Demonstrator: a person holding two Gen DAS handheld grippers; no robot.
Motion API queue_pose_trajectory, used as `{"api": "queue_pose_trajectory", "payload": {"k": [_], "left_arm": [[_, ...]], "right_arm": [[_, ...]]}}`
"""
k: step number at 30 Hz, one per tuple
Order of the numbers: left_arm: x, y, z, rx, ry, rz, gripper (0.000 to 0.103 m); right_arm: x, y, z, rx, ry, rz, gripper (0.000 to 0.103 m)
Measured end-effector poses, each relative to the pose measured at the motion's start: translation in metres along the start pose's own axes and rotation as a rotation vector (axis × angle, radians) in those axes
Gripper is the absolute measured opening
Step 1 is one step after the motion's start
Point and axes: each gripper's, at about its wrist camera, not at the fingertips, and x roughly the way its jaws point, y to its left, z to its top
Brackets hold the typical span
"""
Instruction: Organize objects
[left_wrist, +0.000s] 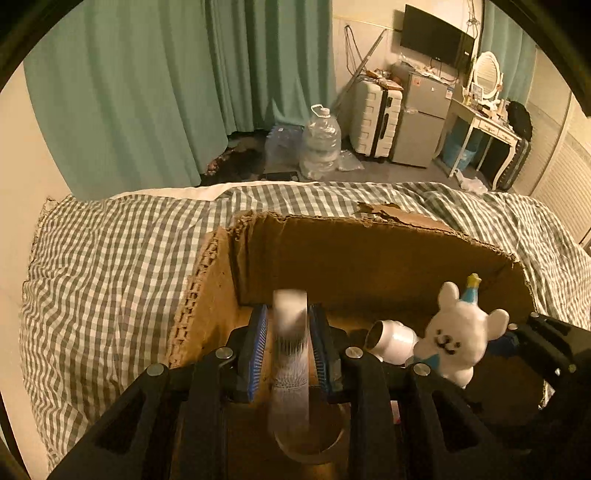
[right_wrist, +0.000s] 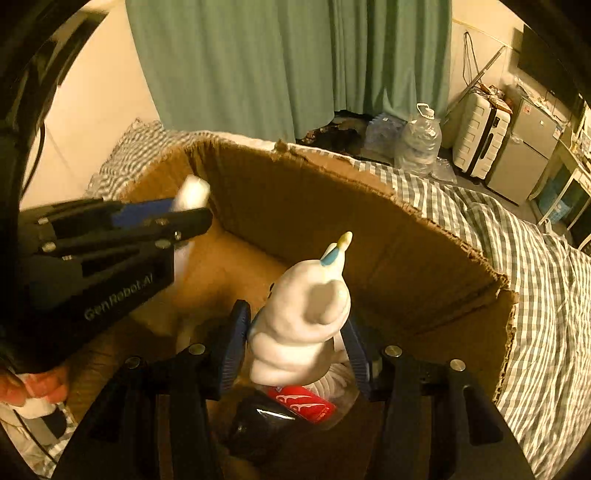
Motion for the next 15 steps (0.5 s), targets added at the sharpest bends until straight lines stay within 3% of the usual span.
{"api": "queue_pose_trajectory", "payload": {"k": [2,3,5,10,15], "left_arm": [[-0.001,0.001,0.000,-0.009,0.004,0.013,0.042],[-0.001,0.002,0.001,-0.014,0.005,0.015,0.057],[-0.005,0.003,0.003,-0.020,0.014,-0.017,0.063],[-0.019,-0.010,0.010,0.026,-0.014,0.010,0.079],[-0.054,-0.013,0.016,0.041,-0.091,0.027,0.083]], "right_arm": [[-0.005,-0.001,0.002,0.004,-0.017,-0.017,0.060],[-0.009,-0.003,0.002,0.008,-0.025,-0.023,0.062],[-0.017,-0.005,0.002,0.020,-0.035,-0.025,0.064],[-0.042,-0.015,0.005,0.042,-0.072,-0.058,0.073],[-0.077,-0.022,0.005,0.067,-0.141,-0.123,0.084]]}}
